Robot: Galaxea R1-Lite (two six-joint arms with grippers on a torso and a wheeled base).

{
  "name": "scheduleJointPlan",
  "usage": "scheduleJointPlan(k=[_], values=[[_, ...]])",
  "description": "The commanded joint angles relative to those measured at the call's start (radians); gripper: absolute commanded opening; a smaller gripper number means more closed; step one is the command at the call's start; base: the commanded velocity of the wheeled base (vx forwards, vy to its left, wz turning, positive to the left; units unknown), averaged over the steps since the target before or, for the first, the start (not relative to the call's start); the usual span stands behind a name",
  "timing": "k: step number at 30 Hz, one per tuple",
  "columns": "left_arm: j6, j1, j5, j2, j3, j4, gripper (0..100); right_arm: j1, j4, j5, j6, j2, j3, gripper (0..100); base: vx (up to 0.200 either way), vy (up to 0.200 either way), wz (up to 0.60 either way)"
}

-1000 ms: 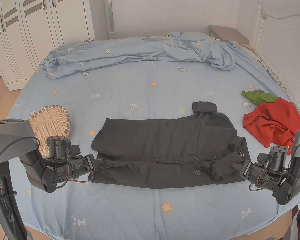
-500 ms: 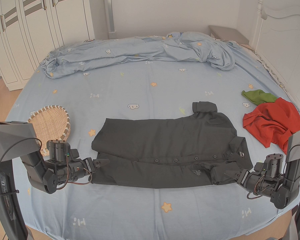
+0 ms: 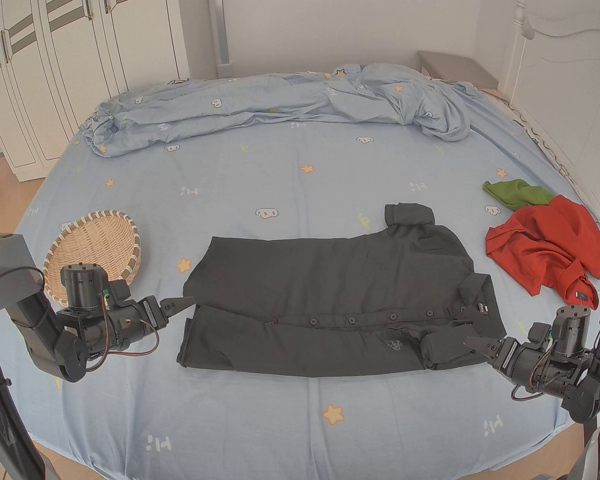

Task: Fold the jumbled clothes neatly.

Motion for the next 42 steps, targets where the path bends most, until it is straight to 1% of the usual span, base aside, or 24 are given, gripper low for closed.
scheduleJointPlan(k=[1,3,4,6,11,15,16,20,25,26,28,32,39,42], values=[[-0.001,-0.057,-0.027,-0.065,-0.013,0.004,100,0.001,0.036,0.014,0.010,-0.044,-0.051,100,0.000,0.000,0.00],[-0.001,-0.092,-0.032,-0.037,-0.027,0.004,100,-0.002,0.068,0.065,0.025,-0.047,-0.089,100,0.000,0.000,0.00],[-0.001,-0.113,-0.032,-0.012,-0.038,-0.005,100,-0.005,0.094,0.085,0.050,-0.053,-0.119,100,0.000,0.000,0.00],[-0.001,-0.139,-0.030,0.014,-0.052,-0.007,100,-0.005,0.148,0.085,0.074,-0.071,-0.152,100,0.000,0.000,0.00],[-0.004,-0.179,-0.030,0.038,-0.061,-0.007,100,-0.008,0.389,0.091,0.088,-0.197,-0.254,100,0.000,0.000,0.00],[-0.019,-0.201,-0.030,0.038,-0.066,-0.008,100,-0.021,0.648,0.091,0.079,-0.289,-0.390,100,0.000,0.000,0.00],[-0.019,-0.204,-0.030,0.040,-0.070,-0.007,100,-0.024,0.735,0.089,0.079,-0.297,-0.441,100,0.000,0.000,0.00],[-0.017,-0.219,-0.024,0.101,-0.110,-0.007,100,-0.024,0.860,0.100,0.071,-0.262,-0.542,100,0.000,0.000,0.00],[-0.016,-0.222,-0.023,0.173,-0.155,-0.003,100,-0.024,0.829,0.146,0.076,-0.190,-0.603,100,0.000,0.000,0.00],[-0.016,-0.222,-0.023,0.210,-0.178,-0.003,100,-0.024,0.798,0.167,0.086,-0.165,-0.619,100,0.000,0.000,0.00],[-0.016,-0.216,-0.023,0.238,-0.202,-0.002,100,-0.021,0.775,0.180,0.093,-0.131,-0.636,100,0.000,0.000,0.00],[-0.016,-0.207,-0.023,0.281,-0.239,0.006,100,-0.010,0.752,0.180,0.099,-0.073,-0.651,100,0.000,0.000,0.00],[-0.013,-0.179,-0.023,0.297,-0.236,0.007,100,-0.005,0.712,0.180,0.090,0.002,-0.654,100,0.000,0.000,0.00],[-0.013,-0.156,-0.021,0.291,-0.216,-0.003,100,-0.005,0.651,0.175,0.093,0.051,-0.655,100,0.000,0.000,0.00]])
